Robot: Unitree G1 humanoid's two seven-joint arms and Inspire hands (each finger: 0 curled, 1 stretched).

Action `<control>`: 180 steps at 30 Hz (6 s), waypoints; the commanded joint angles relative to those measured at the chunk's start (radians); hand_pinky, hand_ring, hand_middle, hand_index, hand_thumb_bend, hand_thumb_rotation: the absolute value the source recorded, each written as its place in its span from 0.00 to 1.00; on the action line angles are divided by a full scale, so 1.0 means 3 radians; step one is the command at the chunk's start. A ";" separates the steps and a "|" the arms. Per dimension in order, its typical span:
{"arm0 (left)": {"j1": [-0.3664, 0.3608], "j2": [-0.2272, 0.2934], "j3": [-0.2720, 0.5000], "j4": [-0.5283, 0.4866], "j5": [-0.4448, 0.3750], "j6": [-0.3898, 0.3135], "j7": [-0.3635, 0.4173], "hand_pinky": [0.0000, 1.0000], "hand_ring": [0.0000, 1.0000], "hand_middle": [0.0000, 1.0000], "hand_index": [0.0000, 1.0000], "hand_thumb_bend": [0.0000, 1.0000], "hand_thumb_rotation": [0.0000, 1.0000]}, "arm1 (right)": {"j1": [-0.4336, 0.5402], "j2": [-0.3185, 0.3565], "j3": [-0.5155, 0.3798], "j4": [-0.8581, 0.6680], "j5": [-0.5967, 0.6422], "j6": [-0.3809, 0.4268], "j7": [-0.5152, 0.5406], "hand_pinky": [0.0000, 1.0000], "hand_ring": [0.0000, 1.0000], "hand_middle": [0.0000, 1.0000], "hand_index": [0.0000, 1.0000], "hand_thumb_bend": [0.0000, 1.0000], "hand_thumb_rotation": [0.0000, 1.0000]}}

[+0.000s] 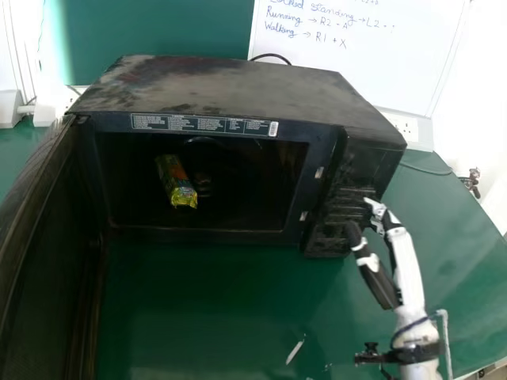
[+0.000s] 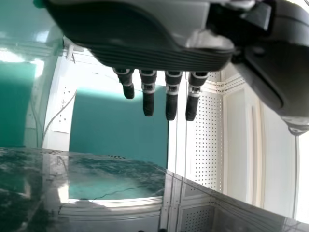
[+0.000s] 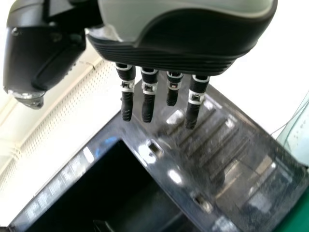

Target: Put biscuit inside oven

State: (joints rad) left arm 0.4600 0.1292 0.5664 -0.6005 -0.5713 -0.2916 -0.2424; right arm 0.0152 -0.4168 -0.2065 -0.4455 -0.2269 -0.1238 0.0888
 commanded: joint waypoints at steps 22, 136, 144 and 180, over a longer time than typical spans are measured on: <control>-0.0250 -0.0230 -0.0073 0.0534 0.0238 -0.0933 -0.0271 1.00 0.93 0.92 0.90 0.91 0.93 | -0.0102 -0.0065 -0.0734 0.0568 0.1336 0.0314 0.0364 0.86 0.90 0.88 0.85 0.83 0.89; -0.0212 0.0396 -0.1171 0.1064 0.1859 -0.2274 -0.0129 1.00 0.99 0.97 0.91 0.83 0.99 | -0.0173 0.0003 -0.0733 0.0561 0.1206 0.0299 0.0203 0.84 0.93 0.90 0.87 0.82 0.90; -0.0402 0.0438 -0.1251 0.1069 0.1889 -0.2222 -0.0112 1.00 0.95 0.93 0.88 0.82 0.98 | -0.0149 0.0014 -0.0715 0.0527 0.1185 0.0311 0.0198 0.85 0.94 0.90 0.88 0.83 0.91; -0.0829 0.0726 -0.1507 0.1093 0.1971 -0.1753 -0.0182 1.00 0.97 0.96 0.92 0.84 0.96 | -0.0169 0.0093 -0.0675 0.0496 0.1103 0.0312 0.0130 0.84 0.93 0.89 0.86 0.85 0.90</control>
State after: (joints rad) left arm 0.2131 0.3352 0.1279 -0.2750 0.0194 -0.8240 -0.2921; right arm -0.0324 -0.3947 -0.4107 -0.2889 0.1068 -0.0296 0.1358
